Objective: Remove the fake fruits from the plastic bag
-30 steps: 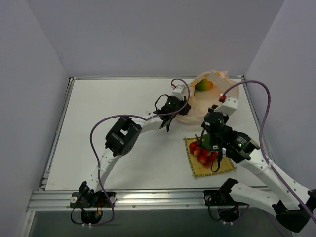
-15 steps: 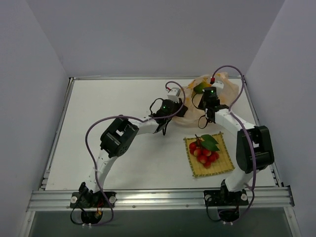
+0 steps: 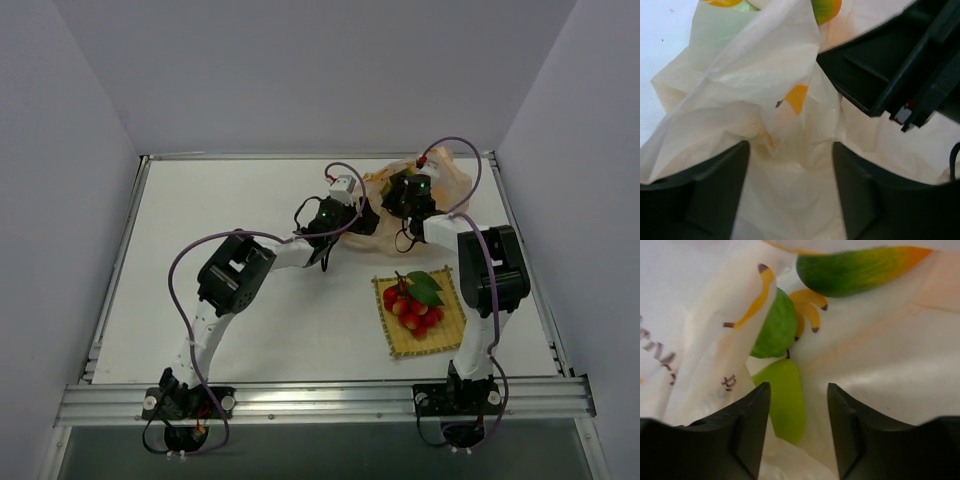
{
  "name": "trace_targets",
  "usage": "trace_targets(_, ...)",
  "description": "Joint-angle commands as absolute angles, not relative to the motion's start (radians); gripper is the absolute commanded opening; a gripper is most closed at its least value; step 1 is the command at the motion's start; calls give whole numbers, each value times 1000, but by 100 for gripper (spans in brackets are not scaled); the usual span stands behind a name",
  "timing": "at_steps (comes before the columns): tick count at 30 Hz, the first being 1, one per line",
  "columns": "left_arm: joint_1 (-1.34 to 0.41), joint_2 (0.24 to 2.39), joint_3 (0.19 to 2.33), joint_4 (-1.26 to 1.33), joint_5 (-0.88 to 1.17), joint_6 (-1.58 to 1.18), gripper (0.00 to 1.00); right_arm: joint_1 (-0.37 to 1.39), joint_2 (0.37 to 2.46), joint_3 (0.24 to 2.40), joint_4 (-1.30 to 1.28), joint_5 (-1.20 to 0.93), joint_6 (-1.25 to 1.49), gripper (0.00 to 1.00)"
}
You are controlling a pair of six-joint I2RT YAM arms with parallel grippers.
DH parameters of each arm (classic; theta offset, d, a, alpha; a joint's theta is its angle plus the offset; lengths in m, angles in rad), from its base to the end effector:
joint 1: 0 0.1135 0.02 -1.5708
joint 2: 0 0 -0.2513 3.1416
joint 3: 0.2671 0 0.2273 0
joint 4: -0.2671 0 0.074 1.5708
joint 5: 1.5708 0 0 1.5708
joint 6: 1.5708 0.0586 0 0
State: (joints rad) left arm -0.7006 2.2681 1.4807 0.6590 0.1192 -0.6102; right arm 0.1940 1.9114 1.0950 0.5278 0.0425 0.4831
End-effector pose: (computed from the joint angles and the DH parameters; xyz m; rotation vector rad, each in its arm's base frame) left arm 0.3851 -0.3339 0.1762 0.1773 1.8106 -1.0595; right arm 0.4174 0.0795 0.1940 0.3005 1.8571 0.4285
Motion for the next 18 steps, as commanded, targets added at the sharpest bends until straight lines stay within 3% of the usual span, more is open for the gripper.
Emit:
trace_targets(1,-695,2218,1561,648,150,-598,72,193,1942,1172,614,-26,477,47)
trace_targets(4,-695,2232,1618,585,155,-589,81,195,1966,1201,615,-70,471,50)
trace_targets(9,-695,2293,1747,453,111,-557,77,193,1967,1198,638,-152,468,49)
trace_targets(12,-690,2341,1831,384,60,-538,57,189,1951,1209,627,-120,468,48)
trace_targets(13,-683,2353,1850,358,52,-537,34,187,1957,1219,605,-117,462,47)
trace_targets(15,-675,2376,1882,338,29,-531,5,183,1965,1238,585,-85,456,46)
trace_targets(18,-654,2355,1818,368,34,-540,2,183,1982,1270,546,-31,439,44)
